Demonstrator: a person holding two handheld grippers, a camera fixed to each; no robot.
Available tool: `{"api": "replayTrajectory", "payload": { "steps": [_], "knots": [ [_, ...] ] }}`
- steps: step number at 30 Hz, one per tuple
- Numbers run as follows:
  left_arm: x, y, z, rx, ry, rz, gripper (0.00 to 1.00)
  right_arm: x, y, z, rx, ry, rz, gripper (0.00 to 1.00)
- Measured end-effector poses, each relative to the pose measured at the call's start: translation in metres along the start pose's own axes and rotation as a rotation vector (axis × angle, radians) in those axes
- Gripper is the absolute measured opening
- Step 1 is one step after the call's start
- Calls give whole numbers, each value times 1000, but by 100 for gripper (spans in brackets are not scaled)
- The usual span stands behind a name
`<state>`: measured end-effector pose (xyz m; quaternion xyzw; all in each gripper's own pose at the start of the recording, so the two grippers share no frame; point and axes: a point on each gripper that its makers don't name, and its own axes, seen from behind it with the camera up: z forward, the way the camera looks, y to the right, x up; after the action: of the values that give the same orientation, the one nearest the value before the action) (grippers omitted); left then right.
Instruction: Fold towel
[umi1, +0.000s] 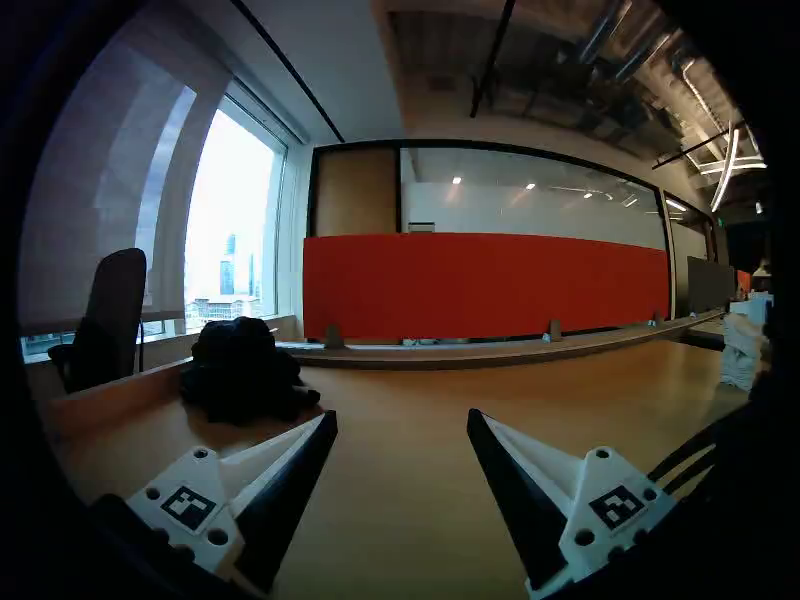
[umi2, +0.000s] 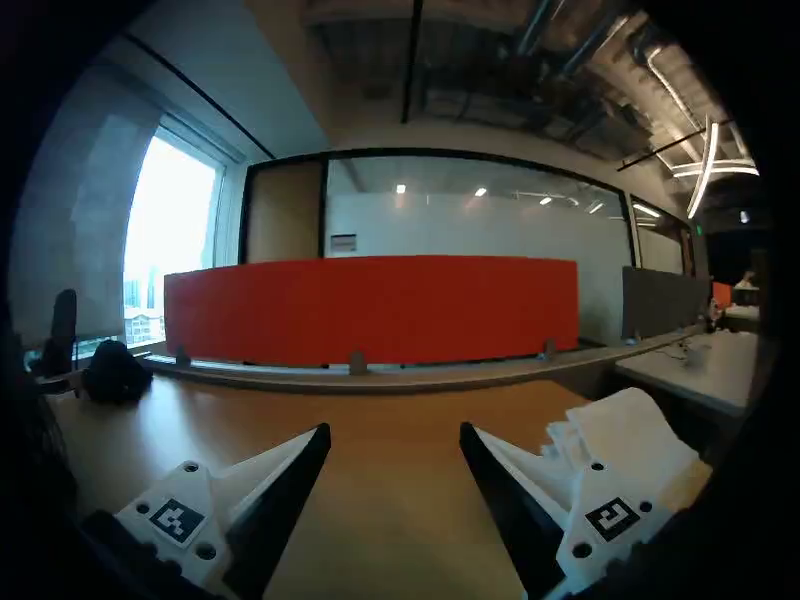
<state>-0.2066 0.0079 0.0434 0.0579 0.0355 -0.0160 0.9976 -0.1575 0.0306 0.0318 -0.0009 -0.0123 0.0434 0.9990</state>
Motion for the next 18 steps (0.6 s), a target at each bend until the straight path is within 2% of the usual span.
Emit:
{"api": "replayTrajectory", "payload": {
  "steps": [18],
  "knots": [
    [-1, 0, 1, 0, 1, 0, 97, -32, 4, 2, 0, 24, 18, 100]
  ]
}}
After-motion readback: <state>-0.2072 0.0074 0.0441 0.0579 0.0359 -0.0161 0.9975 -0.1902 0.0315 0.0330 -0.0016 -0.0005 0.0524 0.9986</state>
